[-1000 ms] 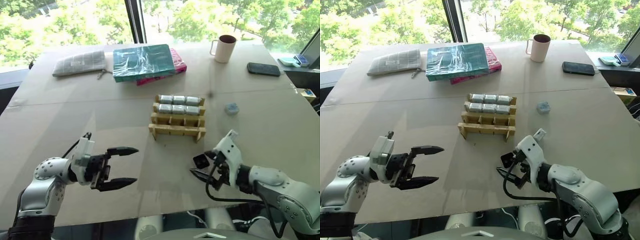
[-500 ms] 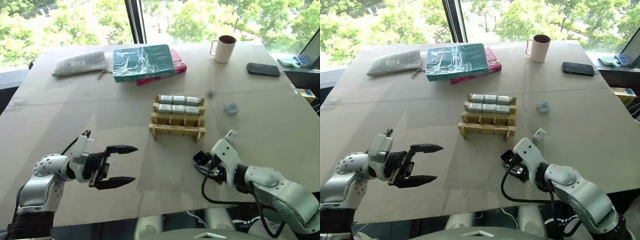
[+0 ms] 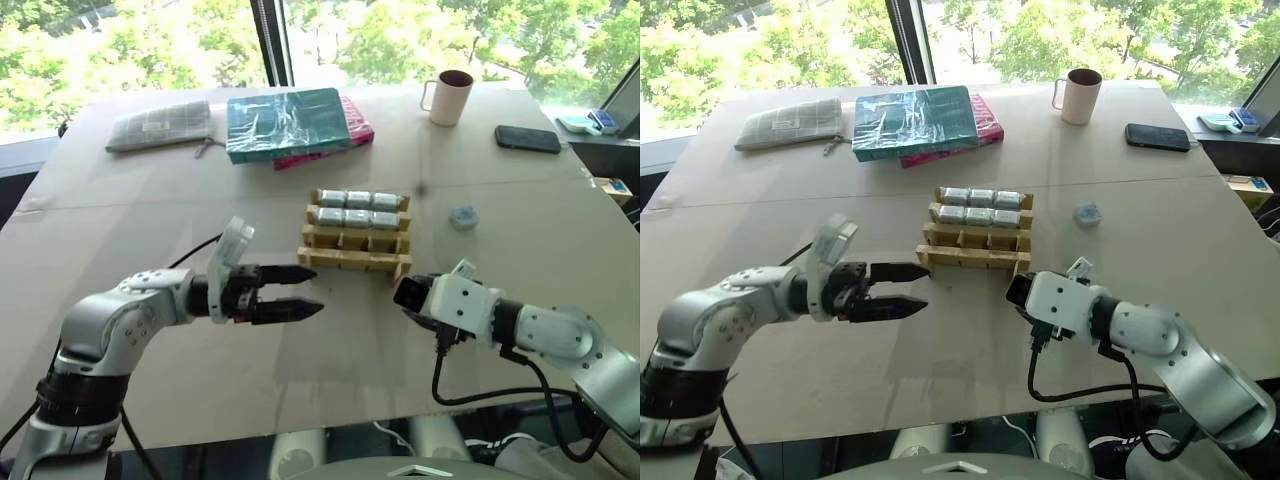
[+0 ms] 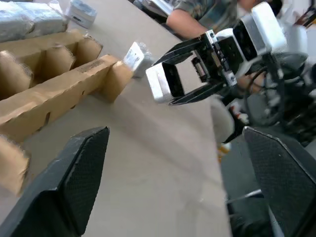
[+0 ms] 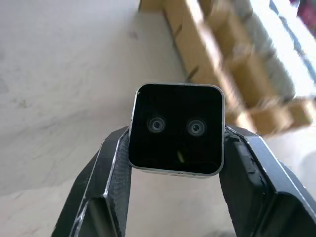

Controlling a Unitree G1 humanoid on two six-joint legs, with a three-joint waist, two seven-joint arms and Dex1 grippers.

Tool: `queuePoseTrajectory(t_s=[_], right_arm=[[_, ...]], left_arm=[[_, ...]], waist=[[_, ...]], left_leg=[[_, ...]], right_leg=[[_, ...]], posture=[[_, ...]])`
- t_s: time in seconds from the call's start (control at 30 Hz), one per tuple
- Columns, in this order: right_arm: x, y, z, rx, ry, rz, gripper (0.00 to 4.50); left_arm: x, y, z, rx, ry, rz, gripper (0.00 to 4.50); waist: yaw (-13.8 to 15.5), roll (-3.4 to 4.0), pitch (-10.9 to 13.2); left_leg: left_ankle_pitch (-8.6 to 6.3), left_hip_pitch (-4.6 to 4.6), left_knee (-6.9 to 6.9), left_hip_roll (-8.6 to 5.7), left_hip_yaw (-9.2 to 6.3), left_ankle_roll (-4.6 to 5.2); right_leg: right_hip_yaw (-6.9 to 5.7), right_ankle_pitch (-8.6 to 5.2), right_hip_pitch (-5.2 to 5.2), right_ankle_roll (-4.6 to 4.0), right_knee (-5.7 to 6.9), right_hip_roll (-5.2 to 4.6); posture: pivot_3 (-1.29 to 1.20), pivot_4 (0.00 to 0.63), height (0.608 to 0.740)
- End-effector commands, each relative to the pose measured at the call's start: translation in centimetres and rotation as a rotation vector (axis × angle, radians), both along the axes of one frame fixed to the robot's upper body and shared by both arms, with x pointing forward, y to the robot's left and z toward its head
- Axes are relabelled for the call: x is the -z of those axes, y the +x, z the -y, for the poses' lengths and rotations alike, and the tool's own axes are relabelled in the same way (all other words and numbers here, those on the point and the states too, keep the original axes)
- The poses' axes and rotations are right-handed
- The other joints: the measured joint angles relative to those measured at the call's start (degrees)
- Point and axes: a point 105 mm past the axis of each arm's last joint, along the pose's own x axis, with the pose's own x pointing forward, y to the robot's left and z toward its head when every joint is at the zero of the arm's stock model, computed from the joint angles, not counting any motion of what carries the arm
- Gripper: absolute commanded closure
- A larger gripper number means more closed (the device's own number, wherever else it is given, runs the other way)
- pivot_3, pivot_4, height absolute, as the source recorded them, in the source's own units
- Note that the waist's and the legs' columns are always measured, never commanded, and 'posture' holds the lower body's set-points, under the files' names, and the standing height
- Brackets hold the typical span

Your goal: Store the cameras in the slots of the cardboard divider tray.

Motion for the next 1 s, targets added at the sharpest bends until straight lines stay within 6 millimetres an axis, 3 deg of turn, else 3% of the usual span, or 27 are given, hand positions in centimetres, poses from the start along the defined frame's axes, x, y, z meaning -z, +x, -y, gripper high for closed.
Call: queuePoseTrajectory(t_s=[0.03,0.27,0.5,0.6,0.8,0.97,1.0], right_arm=[[-3.3,-0.1,-1.2,-0.116,-0.037,0.190,2.55],[-5.4,0.7,-2.5,-0.160,-0.050,0.303,2.55],[-6.2,1.2,-3.0,-0.166,-0.046,0.332,2.55],[-6.4,1.3,-3.1,-0.167,-0.044,0.334,2.55],[-6.8,1.6,-3.2,-0.155,-0.018,0.321,2.55],[-7.1,2.0,-2.8,-0.109,0.015,0.317,0.32],[-7.2,2.1,-2.6,-0.093,0.021,0.322,0.15]], left_arm=[[-0.8,1.2,1.9,-0.006,-0.060,-0.112,0.00],[-2.0,3.4,5.5,0.009,-0.120,-0.142,0.00],[-3.1,4.0,7.8,0.008,-0.145,-0.096,0.00],[-3.7,3.9,8.4,0.027,-0.154,-0.090,0.86],[-3.9,3.7,9.1,0.044,-0.134,-0.065,3.69],[-4.3,4.1,9.0,0.039,-0.116,-0.024,3.72],[-4.4,4.3,8.9,0.036,-0.111,-0.012,3.72]], waist=[[0.01,-0.02,0.01],[0.08,-0.15,0.08],[0.07,-0.16,0.08],[0.13,-0.17,0.08],[0.01,-0.16,0.09],[0.16,-0.16,0.09],[0.20,-0.17,0.09]], left_leg=[[0.00,0.00,0.00,-0.02,0.01,0.00],[0.02,-0.03,0.05,-0.11,0.02,0.00],[0.02,-0.03,0.21,-0.11,0.00,0.00],[0.02,-0.03,0.24,-0.11,0.00,0.00],[0.02,-0.03,0.27,-0.11,-0.01,-0.01],[0.02,-0.03,0.30,-0.11,-0.01,-0.01],[0.02,-0.03,0.30,-0.12,-0.02,-0.01]], right_leg=[[0.01,0.00,0.02,0.00,0.00,0.00],[0.02,0.15,0.09,0.23,0.03,0.04],[0.03,0.22,0.11,0.10,0.18,0.04],[0.03,0.26,0.13,0.04,0.19,0.04],[0.03,0.28,0.13,0.01,0.24,0.05],[0.02,0.28,0.14,0.00,0.26,0.04],[0.03,0.28,0.14,0.00,0.26,0.04]], posture=[[0.00,0.150,0.740],[0.00,0.150,0.740],[0.00,0.150,0.740],[0.00,0.150,0.740],[0.00,0.150,0.740],[0.00,0.150,0.740],[0.00,0.150,0.740]])
